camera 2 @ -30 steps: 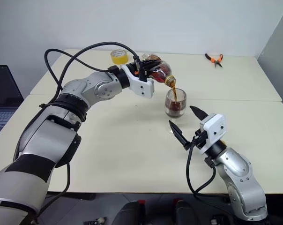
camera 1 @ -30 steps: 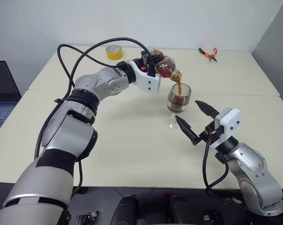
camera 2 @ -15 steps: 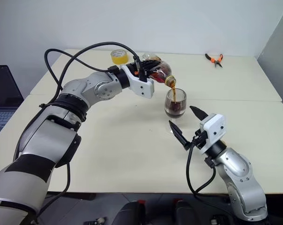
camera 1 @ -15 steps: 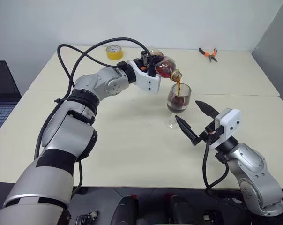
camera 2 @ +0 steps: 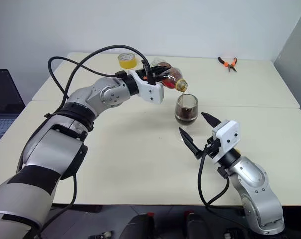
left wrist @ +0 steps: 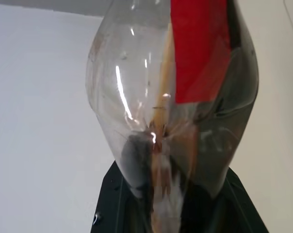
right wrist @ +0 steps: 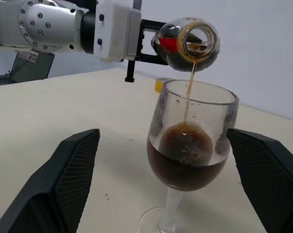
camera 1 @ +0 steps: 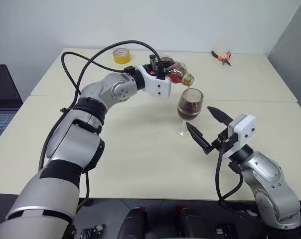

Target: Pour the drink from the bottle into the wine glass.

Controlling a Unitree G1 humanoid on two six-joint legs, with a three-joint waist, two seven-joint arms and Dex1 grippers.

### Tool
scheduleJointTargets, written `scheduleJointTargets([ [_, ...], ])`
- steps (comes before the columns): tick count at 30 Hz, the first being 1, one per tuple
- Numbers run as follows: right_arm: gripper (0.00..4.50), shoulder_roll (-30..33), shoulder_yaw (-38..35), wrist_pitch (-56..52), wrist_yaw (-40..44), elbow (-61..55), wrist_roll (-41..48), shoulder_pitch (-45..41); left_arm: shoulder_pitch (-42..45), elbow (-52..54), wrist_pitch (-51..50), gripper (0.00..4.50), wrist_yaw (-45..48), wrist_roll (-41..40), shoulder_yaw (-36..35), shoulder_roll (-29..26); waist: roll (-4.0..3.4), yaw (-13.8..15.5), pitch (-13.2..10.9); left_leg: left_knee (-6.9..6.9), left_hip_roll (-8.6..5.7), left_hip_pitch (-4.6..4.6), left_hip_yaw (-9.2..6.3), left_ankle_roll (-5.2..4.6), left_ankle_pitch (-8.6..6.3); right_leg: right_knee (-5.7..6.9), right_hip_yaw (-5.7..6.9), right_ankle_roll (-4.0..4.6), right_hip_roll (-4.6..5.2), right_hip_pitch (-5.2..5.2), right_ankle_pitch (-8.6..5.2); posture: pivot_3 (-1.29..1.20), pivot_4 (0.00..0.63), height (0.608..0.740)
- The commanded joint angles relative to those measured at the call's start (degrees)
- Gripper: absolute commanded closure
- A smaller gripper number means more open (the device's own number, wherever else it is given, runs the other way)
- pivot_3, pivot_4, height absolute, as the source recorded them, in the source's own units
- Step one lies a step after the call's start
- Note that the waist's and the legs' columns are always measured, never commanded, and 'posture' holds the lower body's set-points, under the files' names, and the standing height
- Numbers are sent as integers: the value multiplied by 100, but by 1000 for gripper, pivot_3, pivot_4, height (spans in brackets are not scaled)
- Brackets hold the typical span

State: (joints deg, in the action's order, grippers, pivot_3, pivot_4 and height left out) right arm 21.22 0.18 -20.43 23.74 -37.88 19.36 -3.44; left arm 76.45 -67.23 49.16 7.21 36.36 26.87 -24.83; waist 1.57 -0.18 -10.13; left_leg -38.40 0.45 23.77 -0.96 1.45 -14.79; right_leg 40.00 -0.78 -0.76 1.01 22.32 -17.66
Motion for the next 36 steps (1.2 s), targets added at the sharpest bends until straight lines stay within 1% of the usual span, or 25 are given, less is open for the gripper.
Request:
scheduleJointTargets([
  [1, 0, -32, -7, 85, 32, -201, 111, -85, -6, 309, -69, 3870, 374, -596, -413, 43, 0, 0, 0, -1, 0, 1, -1, 0, 0, 0, 1, 0, 0, 0, 0, 0, 150, 740],
  [2, 0, -29, 0, 90, 35, -201, 105, -93, -43, 353, -63, 3870, 470, -665, -443, 50, 0, 0, 0, -3, 0, 2, -1, 0, 0, 0, 1, 0, 0, 0, 0, 0, 150, 740],
  [4, 0, -16, 11, 114, 48, -194, 81, -107, -153, 393, -227, 3870, 845, -1072, -671, 155, 0, -1, 0, -6, 0, 3, -2, 0, 0, 1, 1, 0, 0, 0, 0, 0, 150, 740],
  [6, 0, 32, 35, 184, 94, -188, 13, -111, -365, 507, -551, 3870, 1377, -1682, -1011, 326, -3, -2, 2, -10, 0, 6, -3, 0, 0, 1, 3, 0, 0, 0, 0, 0, 150, 740],
  [9, 0, 166, 128, 185, 257, -238, -10, -39, -678, 847, -1137, 3870, 1921, -2386, -1462, 509, -4, -15, 3, -25, 2, 8, -4, 0, -1, 3, 4, 0, -1, -2, 0, 0, 150, 740],
  [14, 0, 383, 257, 47, 523, -428, 130, 81, -1257, 1637, -2040, 3888, 2206, -3062, -1952, 628, -4, -34, 3, -32, 3, 12, -9, -1, -1, 10, -1, 0, -1, -2, 0, 0, 150, 740],
  [16, 0, 509, 272, -179, 686, -592, 390, 52, -1693, 2125, -2488, 3888, 2136, -3333, -2189, 672, -4, -36, 3, -33, 4, 12, -11, -1, -1, 11, -4, 0, -1, -2, 0, 0, 150, 740],
  [20, 0, 750, 202, -527, 822, -844, 776, -67, -2576, 3155, -3391, 3888, 1680, -3631, -2609, 774, -6, -41, 7, -34, 7, 11, -16, -2, -1, 11, -11, 0, -1, -5, 0, 0, 150, 740],
  [24, 0, 837, 179, -767, 786, -893, 1019, -298, -3163, 3729, -4140, 3888, 1094, -3867, -3017, 915, -3, -27, 8, -42, 7, 15, -26, -7, -4, 17, -4, 0, -1, -6, 0, 0, 150, 740],
  [28, 0, 896, 274, -853, 816, -791, 990, -392, -3570, 3895, -4563, 3888, 754, -4103, -3330, 1053, 0, -3, 10, -44, 3, 15, -27, -19, -12, 17, -4, 0, 2, -8, 0, 0, 150, 740],
  [36, 0, 840, 355, -882, 745, -640, 913, -546, -3606, 3508, -4692, 3888, 391, -4343, -3727, 1101, 8, 8, 15, -46, 1, 15, -28, -22, -13, 15, -1, 0, 3, -11, 0, 0, 150, 740],
])
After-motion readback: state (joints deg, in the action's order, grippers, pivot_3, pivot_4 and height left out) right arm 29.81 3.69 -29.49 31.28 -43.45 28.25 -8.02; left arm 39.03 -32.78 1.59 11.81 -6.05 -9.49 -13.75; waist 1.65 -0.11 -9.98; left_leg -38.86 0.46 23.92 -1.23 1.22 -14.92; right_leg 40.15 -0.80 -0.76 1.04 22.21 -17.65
